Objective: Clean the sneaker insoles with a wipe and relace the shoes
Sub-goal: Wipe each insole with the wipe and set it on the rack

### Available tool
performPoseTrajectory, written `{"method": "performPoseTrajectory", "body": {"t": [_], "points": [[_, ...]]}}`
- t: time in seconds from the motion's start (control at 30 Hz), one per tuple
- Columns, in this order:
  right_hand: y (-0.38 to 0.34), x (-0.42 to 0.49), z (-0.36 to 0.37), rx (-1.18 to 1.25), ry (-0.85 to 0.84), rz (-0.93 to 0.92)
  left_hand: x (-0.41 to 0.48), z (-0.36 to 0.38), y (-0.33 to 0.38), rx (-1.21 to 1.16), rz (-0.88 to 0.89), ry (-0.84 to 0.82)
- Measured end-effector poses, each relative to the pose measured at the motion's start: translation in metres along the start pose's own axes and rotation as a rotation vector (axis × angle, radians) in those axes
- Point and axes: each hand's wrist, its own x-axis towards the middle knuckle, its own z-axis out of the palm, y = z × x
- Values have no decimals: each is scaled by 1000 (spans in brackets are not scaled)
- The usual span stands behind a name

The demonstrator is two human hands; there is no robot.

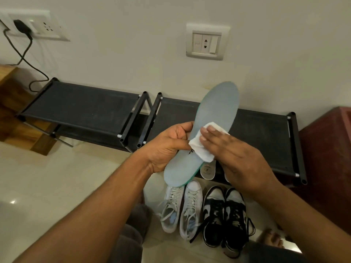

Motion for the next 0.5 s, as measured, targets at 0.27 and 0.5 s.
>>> {"method": "performPoseTrajectory", "body": {"t": [0.27,0.5], "points": [[9,-1,-2,24,-28,81,0,4,1,4,-13,-10],[5,2,3,49,-37,110,0,4,-2,32,-29,4]]}}
